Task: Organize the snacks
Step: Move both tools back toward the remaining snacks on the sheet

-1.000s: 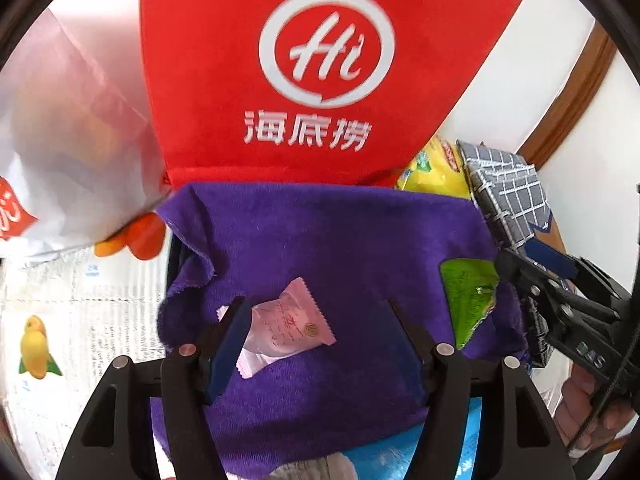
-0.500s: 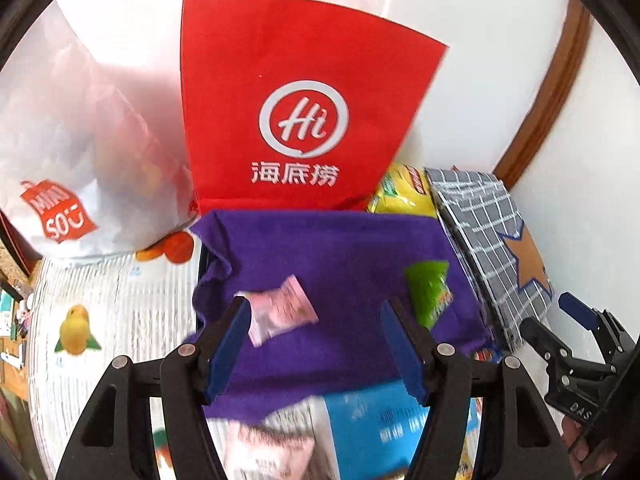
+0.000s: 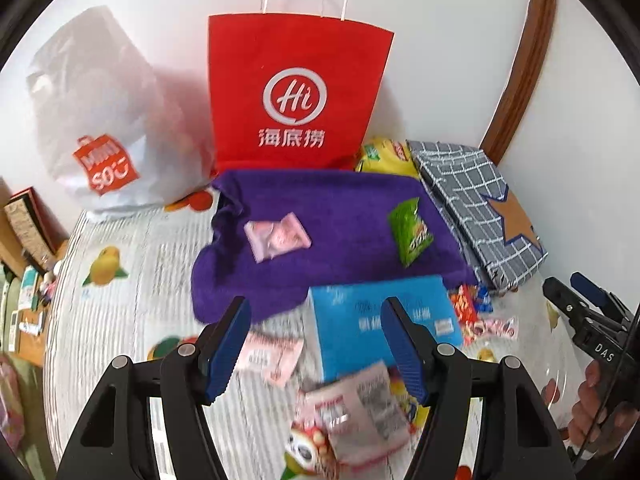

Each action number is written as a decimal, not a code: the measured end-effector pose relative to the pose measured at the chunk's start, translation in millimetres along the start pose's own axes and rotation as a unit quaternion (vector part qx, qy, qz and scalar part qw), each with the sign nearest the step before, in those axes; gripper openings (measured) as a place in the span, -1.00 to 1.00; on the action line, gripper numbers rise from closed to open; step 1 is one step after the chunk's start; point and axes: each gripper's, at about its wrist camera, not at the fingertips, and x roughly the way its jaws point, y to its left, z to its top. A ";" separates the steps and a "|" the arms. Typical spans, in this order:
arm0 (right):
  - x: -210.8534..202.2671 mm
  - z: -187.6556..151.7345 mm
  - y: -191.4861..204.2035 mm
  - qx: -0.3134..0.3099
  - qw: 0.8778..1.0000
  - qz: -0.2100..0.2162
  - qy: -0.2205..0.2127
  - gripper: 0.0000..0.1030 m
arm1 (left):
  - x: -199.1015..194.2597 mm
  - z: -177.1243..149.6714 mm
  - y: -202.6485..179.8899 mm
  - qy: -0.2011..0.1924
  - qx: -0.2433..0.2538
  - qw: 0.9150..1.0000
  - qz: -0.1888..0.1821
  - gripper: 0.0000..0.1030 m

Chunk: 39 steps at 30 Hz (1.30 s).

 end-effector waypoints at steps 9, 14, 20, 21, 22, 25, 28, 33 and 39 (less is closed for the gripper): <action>0.4 -40.4 -22.9 -0.003 1.000 0.022 0.021 0.71 | -5.4 -41.1 5.0 0.007 -0.027 0.999 0.030 0.41; 19.1 -59.1 -24.9 -0.022 0.999 0.007 0.035 0.50 | -0.7 -56.6 12.8 0.014 -0.037 0.999 0.030 0.42; 43.2 -63.0 -33.2 -0.023 0.998 0.032 0.039 0.24 | 10.5 -62.0 19.8 0.022 -0.045 0.999 0.021 0.42; 46.6 -61.3 -32.7 -0.026 0.998 0.032 0.038 0.20 | 13.0 -61.6 20.6 0.023 -0.046 0.998 0.019 0.41; 50.1 -59.8 -32.5 -0.029 0.998 0.032 0.038 0.13 | 15.8 -61.0 21.0 0.025 -0.046 0.998 0.017 0.42; 63.0 -54.0 -32.3 -0.034 0.997 0.045 0.043 0.13 | 22.7 -59.3 21.6 0.029 -0.044 0.999 0.015 0.42; 74.4 -50.1 -31.1 -0.035 0.997 0.058 0.048 0.13 | 29.3 -56.9 22.4 0.032 -0.044 0.998 0.015 0.42; 99.3 -48.6 -29.1 -0.035 0.994 0.074 0.070 0.13 | 34.7 -53.0 28.3 0.033 -0.050 0.998 0.009 0.42; 116.4 -50.6 -29.4 -0.027 0.988 0.113 0.104 0.13 | 36.2 -50.1 34.9 0.033 -0.052 0.998 0.004 0.42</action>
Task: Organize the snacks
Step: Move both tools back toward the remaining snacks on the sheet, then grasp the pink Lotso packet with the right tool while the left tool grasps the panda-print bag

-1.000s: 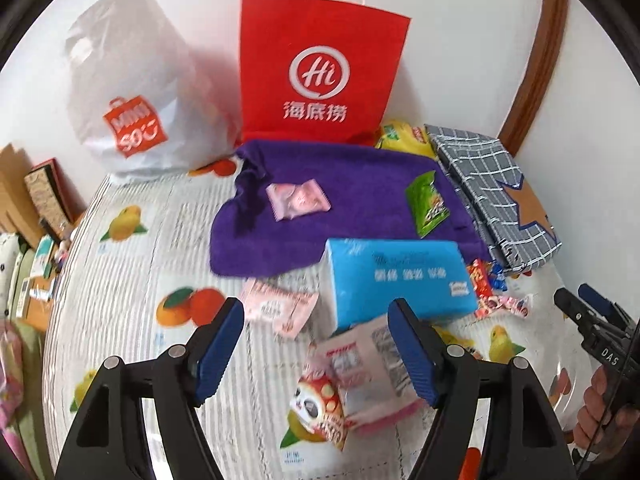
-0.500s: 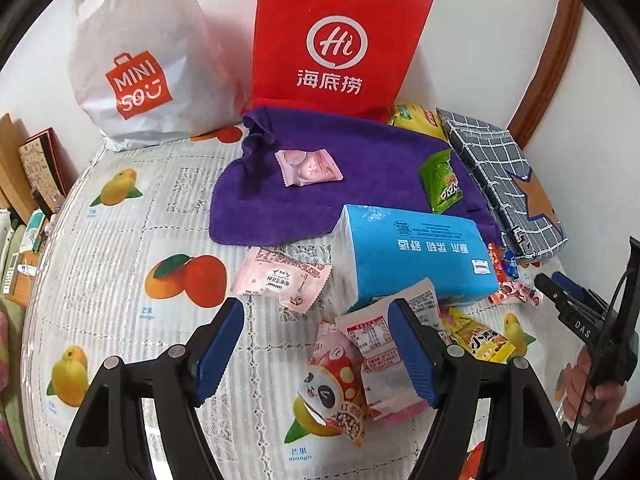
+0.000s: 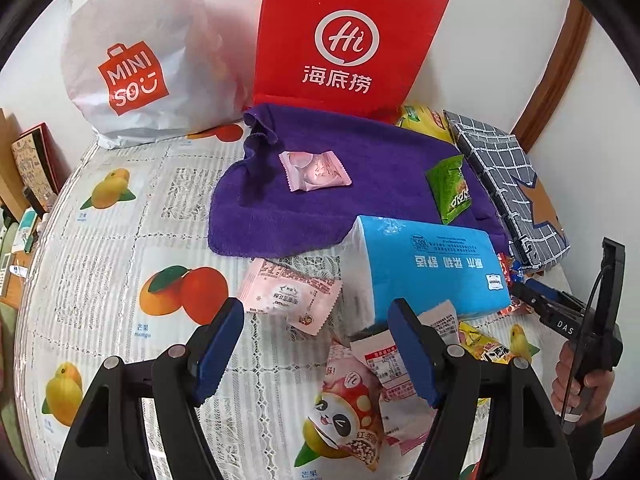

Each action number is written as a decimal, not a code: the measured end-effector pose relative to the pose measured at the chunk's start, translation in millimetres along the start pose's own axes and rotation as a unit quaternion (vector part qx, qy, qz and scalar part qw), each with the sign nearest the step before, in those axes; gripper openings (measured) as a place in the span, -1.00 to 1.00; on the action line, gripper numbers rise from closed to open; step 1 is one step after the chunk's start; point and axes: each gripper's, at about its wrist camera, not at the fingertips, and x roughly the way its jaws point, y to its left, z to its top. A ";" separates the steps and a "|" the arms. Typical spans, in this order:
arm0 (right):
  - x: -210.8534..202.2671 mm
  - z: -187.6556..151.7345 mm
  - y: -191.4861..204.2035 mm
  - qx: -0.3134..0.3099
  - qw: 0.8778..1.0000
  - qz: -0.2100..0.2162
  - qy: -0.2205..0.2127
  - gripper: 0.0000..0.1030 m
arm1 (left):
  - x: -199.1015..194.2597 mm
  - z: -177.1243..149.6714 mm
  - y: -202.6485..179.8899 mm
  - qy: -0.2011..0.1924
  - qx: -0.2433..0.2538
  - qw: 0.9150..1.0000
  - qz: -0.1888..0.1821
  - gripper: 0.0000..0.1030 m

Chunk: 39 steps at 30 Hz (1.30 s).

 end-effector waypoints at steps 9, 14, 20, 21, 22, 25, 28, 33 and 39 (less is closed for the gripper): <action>0.5 -13.1 -0.4 -0.008 0.998 0.034 0.045 0.17 | -5.1 -5.6 2.3 0.000 0.004 1.000 -0.006 0.42; -4.7 -24.1 10.6 -0.032 0.998 0.032 0.053 0.17 | -11.9 -14.4 4.0 -0.004 0.008 1.000 -0.006 0.42; -3.6 -36.8 24.7 -0.046 0.998 -0.013 0.031 -0.10 | -18.7 -21.9 14.5 -0.005 -0.004 1.000 -0.005 0.42; -3.9 -38.5 25.1 -0.044 0.998 -0.016 0.028 -0.23 | -20.1 -23.3 16.3 -0.005 -0.006 1.000 -0.004 0.42; -4.0 -39.8 26.1 -0.042 0.999 -0.019 0.027 -0.38 | -21.3 -24.9 17.7 -0.005 -0.008 1.000 -0.004 0.42; -7.6 -45.1 31.4 -0.039 0.999 -0.020 0.021 -0.61 | -23.3 -30.1 18.6 -0.006 -0.006 1.000 -0.010 0.41; -13.2 -53.8 36.6 -0.036 0.999 -0.015 0.018 -0.60 | -20.4 -35.7 17.8 0.000 0.000 1.000 -0.003 0.42; -21.0 -69.1 43.7 -0.042 0.999 -0.025 0.004 -0.56 | -5.8 -45.6 15.7 0.022 0.015 1.000 0.000 0.41; -23.6 -80.9 50.7 -0.065 0.996 -0.052 -0.020 -0.56 | 10.3 -53.6 -2.2 0.042 0.053 0.998 -0.018 0.42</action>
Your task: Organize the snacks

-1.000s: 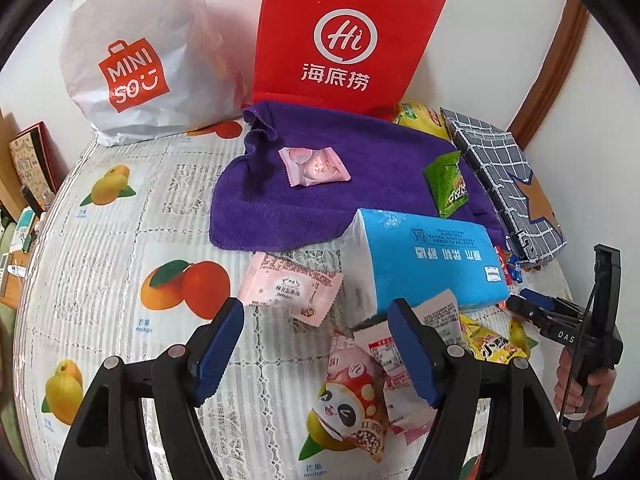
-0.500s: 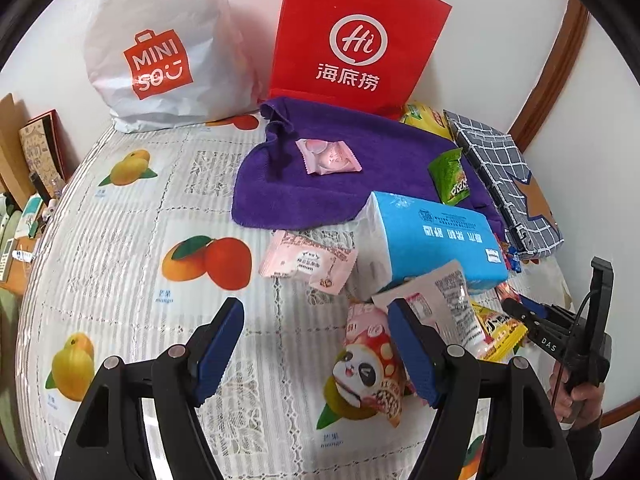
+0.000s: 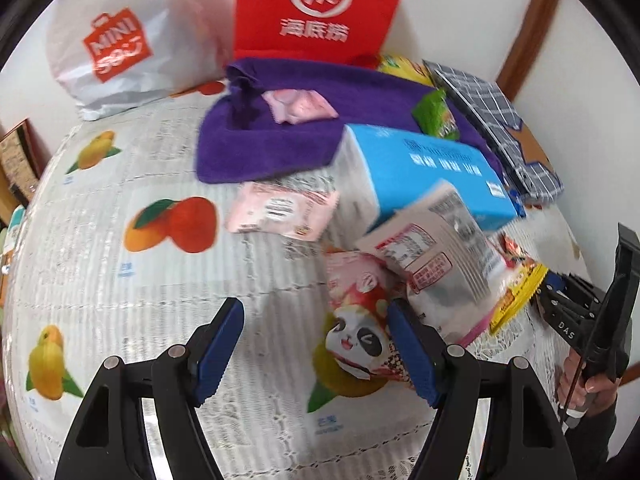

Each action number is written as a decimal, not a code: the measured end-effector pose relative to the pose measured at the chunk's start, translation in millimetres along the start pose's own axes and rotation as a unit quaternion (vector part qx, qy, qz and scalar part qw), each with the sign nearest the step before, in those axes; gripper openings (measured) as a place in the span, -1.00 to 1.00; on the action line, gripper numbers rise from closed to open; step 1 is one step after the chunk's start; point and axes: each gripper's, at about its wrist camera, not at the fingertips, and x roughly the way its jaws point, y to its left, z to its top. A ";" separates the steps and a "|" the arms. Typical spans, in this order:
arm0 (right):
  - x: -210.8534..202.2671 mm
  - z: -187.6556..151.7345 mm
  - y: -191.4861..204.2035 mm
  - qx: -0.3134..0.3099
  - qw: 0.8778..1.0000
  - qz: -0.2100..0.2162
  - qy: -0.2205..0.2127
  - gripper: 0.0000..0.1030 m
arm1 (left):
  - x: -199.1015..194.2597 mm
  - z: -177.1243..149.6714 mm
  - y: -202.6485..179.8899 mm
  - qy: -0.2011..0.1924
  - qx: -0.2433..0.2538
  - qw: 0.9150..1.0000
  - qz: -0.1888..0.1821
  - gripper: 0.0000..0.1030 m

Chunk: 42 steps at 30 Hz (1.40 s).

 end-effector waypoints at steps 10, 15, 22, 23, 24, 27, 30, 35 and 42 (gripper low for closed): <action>0.5 -0.2 0.9 -0.001 1.000 -0.003 -0.006 -0.49 | 28.8 -0.7 -16.5 0.019 0.010 0.999 -0.026 0.50; 0.3 -0.2 1.9 -0.003 1.000 -0.008 -0.007 -0.48 | 20.3 -5.5 -7.8 0.011 0.000 0.998 -0.056 -0.20; 3.5 4.1 2.4 0.010 1.000 -0.016 -0.005 -0.48 | 5.0 -10.8 13.9 -0.019 0.016 0.999 0.033 -0.21; 4.6 5.2 3.9 0.013 1.000 -0.019 -0.005 -0.48 | 5.8 -10.3 18.1 -0.019 0.007 0.999 0.025 -0.20; 5.5 6.1 4.7 0.016 1.000 -0.020 -0.006 -0.48 | 6.8 -9.3 21.5 -0.021 -0.001 1.000 0.019 -0.20; 7.1 7.6 5.4 0.018 1.000 -0.024 -0.006 -0.48 | 10.2 -9.5 22.4 -0.028 -0.001 0.999 0.016 -0.14; 7.4 7.5 5.6 0.018 0.999 -0.026 -0.007 -0.48 | 17.9 -12.4 18.9 -0.031 0.012 0.999 0.020 -0.08; 7.6 7.1 3.3 0.022 1.000 -0.021 -0.007 -0.47 | 22.9 -15.3 15.8 -0.049 0.024 0.998 0.024 0.06; 8.3 7.7 2.1 0.027 0.999 -0.017 -0.006 -0.42 | 22.4 -19.9 14.3 -0.074 0.027 0.996 0.034 0.07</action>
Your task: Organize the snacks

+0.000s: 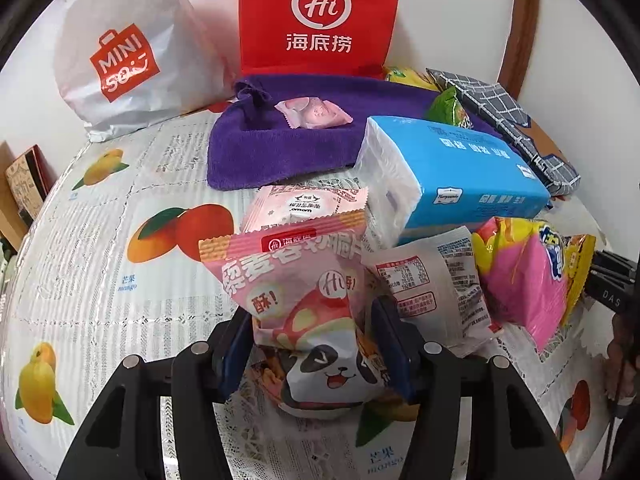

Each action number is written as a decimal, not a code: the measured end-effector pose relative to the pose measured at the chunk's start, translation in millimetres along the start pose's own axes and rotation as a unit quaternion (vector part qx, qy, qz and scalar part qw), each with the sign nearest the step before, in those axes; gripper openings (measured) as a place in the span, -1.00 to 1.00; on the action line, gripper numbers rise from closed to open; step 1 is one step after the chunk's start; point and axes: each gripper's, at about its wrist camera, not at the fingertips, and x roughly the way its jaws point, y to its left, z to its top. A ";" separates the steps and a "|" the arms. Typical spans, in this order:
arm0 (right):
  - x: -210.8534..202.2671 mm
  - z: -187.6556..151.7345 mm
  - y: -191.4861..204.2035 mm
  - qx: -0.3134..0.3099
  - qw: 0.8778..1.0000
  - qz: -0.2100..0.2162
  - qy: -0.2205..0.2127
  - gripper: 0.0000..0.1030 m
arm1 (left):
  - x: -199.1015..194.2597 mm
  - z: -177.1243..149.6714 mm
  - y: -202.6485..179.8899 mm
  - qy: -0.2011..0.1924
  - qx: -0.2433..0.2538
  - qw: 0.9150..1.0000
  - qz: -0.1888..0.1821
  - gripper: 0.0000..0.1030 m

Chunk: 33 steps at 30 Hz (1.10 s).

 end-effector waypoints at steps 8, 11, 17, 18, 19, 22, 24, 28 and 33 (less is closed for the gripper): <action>1.0 0.3 0.6 0.000 1.000 0.004 0.000 -0.35 | -0.3 -0.9 0.9 0.000 -0.006 1.000 -0.011 0.14; 1.8 0.6 3.4 -0.007 1.000 0.003 0.001 -0.30 | 0.3 -0.7 -0.8 0.001 -0.002 1.000 -0.009 0.16; 2.7 1.2 4.8 -0.015 1.000 0.001 0.001 -0.27 | -0.3 -0.4 0.7 0.000 -0.007 1.000 -0.016 0.16; 2.9 1.1 4.6 -0.016 1.000 0.001 0.001 -0.27 | -0.6 -0.5 1.2 0.000 -0.009 1.000 -0.017 0.16; 3.0 1.0 4.6 -0.017 1.000 0.001 0.001 -0.27 | -0.8 -0.6 1.5 0.000 -0.009 1.000 -0.018 0.15; 2.9 1.1 4.2 -0.015 1.000 0.003 0.000 -0.27 | -0.9 -0.9 1.9 -0.001 -0.011 1.000 -0.019 0.14; 2.7 1.1 3.5 -0.013 1.000 0.006 0.000 -0.27 | -1.4 -1.3 2.2 -0.002 -0.014 1.000 -0.021 0.14; 2.6 0.6 3.7 -0.012 1.000 0.007 0.000 -0.26 | -2.4 -2.0 4.4 -0.004 -0.021 1.000 -0.022 0.09; 2.7 0.5 3.5 -0.012 1.000 0.007 0.000 -0.26 | -3.9 -2.8 10.1 -0.008 -0.036 0.999 -0.031 -0.04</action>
